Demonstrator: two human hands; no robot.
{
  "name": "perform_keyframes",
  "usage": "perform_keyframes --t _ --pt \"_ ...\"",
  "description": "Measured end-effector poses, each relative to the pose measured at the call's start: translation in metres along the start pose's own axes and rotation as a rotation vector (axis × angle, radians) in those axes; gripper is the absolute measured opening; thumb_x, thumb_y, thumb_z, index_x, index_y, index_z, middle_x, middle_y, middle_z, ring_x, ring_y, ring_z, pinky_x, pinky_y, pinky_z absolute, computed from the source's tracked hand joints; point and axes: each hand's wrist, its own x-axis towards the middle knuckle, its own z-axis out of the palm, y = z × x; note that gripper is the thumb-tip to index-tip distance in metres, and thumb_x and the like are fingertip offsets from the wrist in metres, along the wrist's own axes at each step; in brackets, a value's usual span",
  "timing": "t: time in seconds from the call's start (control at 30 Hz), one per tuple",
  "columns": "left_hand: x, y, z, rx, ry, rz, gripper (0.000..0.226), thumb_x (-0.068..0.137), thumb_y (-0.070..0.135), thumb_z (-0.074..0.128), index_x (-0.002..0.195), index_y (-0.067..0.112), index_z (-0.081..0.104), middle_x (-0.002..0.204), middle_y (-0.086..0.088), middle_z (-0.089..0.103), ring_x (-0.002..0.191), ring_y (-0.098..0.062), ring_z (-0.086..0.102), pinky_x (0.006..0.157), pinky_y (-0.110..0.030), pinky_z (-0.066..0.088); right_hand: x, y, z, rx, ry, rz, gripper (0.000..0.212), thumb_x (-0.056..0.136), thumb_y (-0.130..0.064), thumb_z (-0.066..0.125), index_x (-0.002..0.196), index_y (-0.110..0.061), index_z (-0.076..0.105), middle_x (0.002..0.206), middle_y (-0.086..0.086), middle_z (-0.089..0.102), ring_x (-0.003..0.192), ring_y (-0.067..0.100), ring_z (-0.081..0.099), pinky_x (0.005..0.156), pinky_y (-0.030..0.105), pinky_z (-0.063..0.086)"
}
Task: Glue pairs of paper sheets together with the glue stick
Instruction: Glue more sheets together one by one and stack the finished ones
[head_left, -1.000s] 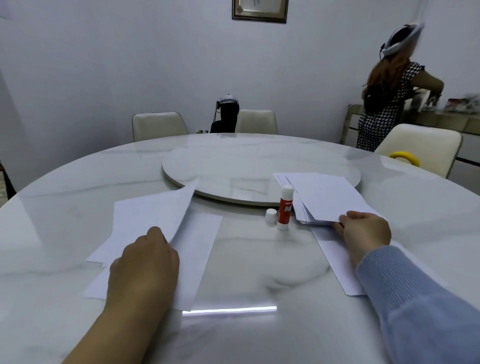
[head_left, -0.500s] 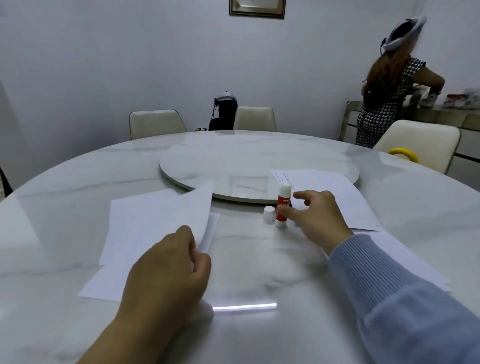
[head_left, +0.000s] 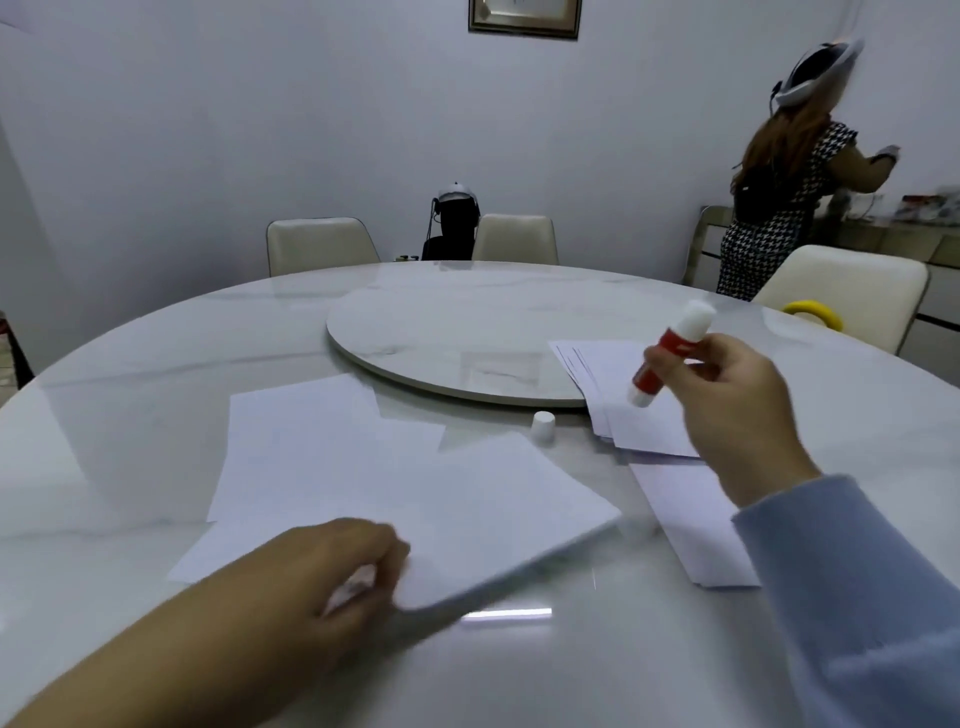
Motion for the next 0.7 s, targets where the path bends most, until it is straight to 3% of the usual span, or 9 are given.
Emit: perform_keyframes --t 0.07,0.13,0.23,0.3,0.4,0.47,0.53,0.63,0.7 --pt "-0.012 -0.006 -0.013 -0.06 -0.116 0.077 0.019 0.076 0.056 0.041 0.094 0.054 0.046 0.115 0.036 0.055 0.105 0.014 0.052 0.087 -0.01 0.04 -0.01 -0.006 -0.025 0.077 -0.068 -0.015 0.004 0.088 -0.032 0.066 0.091 -0.031 0.064 0.088 -0.013 0.068 0.083 0.007 0.062 0.076 0.028 0.047" --pt "-0.019 -0.01 -0.021 -0.114 -0.214 0.148 0.012 0.074 0.049 0.051 0.085 0.05 0.055 0.118 0.046 0.048 0.109 0.018 0.05 0.09 -0.007 0.039 -0.022 -0.008 -0.043 0.076 -0.157 -0.01 0.005 0.09 -0.032 0.063 0.092 -0.036 0.063 0.091 -0.013 0.069 0.091 0.011 0.065 0.085 0.035 0.051" --pt "-0.016 -0.005 -0.03 -0.081 -0.464 0.095 0.017 0.07 0.046 0.058 0.082 0.058 0.056 0.123 0.06 0.017 0.12 0.021 0.035 0.095 -0.009 0.037 -0.04 -0.01 -0.061 0.073 -0.283 0.048 0.013 0.091 -0.028 0.06 0.1 -0.037 0.064 0.077 -0.017 0.067 0.076 0.007 0.067 0.073 0.028 0.057" --pt "-0.012 0.005 -0.038 0.036 -0.532 -0.014 0.031 0.056 0.064 0.062 0.083 0.071 0.049 0.122 0.057 0.027 0.119 0.017 0.038 0.093 -0.01 0.039 -0.05 -0.011 -0.068 0.058 -0.312 0.085 0.017 0.088 -0.028 0.063 0.103 -0.035 0.066 0.069 -0.014 0.067 0.065 0.008 0.065 0.062 0.024 0.055" --pt "0.003 0.034 -0.029 0.165 -0.282 -0.066 0.078 0.032 0.102 0.031 0.103 0.071 0.034 0.12 0.047 0.035 0.11 0.021 0.036 0.096 -0.013 0.035 -0.062 -0.015 -0.071 0.106 -0.273 0.109 0.031 0.066 -0.041 0.072 0.094 -0.027 0.071 0.069 -0.004 0.07 0.055 0.01 0.06 0.057 0.026 0.05" --pt "0.018 0.062 0.007 0.108 -0.13 0.024 0.078 0.05 0.098 0.021 0.12 0.064 0.027 0.133 0.047 0.02 0.121 0.024 0.02 0.107 -0.011 0.019 -0.066 -0.015 -0.067 0.167 -0.204 0.136 0.046 0.049 -0.048 0.076 0.085 -0.021 0.074 0.065 -0.002 0.068 0.053 0.011 0.056 0.057 0.028 0.05" --pt "0.033 0.086 0.052 0.077 -0.153 0.07 0.081 0.071 0.086 0.026 0.142 0.052 0.009 0.153 0.031 -0.004 0.139 0.008 -0.008 0.115 -0.023 -0.002 -0.068 -0.012 -0.061 0.224 -0.152 0.179 0.054 0.037 -0.049 0.081 0.081 -0.019 0.075 0.065 -0.007 0.069 0.057 0.01 0.056 0.061 0.027 0.052" --pt "0.045 0.087 0.079 0.215 -0.233 -0.048 0.089 0.079 0.081 0.024 0.149 0.037 -0.009 0.155 0.014 -0.021 0.14 -0.007 -0.025 0.116 -0.042 -0.014 -0.065 -0.008 -0.049 0.322 -0.147 0.239 0.032 0.048 -0.031 0.088 0.076 -0.02 0.076 0.077 -0.009 0.074 0.074 0.012 0.065 0.069 0.029 0.052" --pt "0.048 0.078 0.078 0.241 -0.271 -0.064 0.091 0.075 0.084 0.02 0.148 0.038 -0.01 0.155 0.014 -0.021 0.141 -0.007 -0.025 0.116 -0.044 -0.012 -0.063 -0.007 -0.039 0.309 -0.184 0.226 0.018 0.063 -0.02 0.085 0.078 -0.022 0.075 0.078 -0.011 0.074 0.068 0.008 0.066 0.067 0.028 0.054"
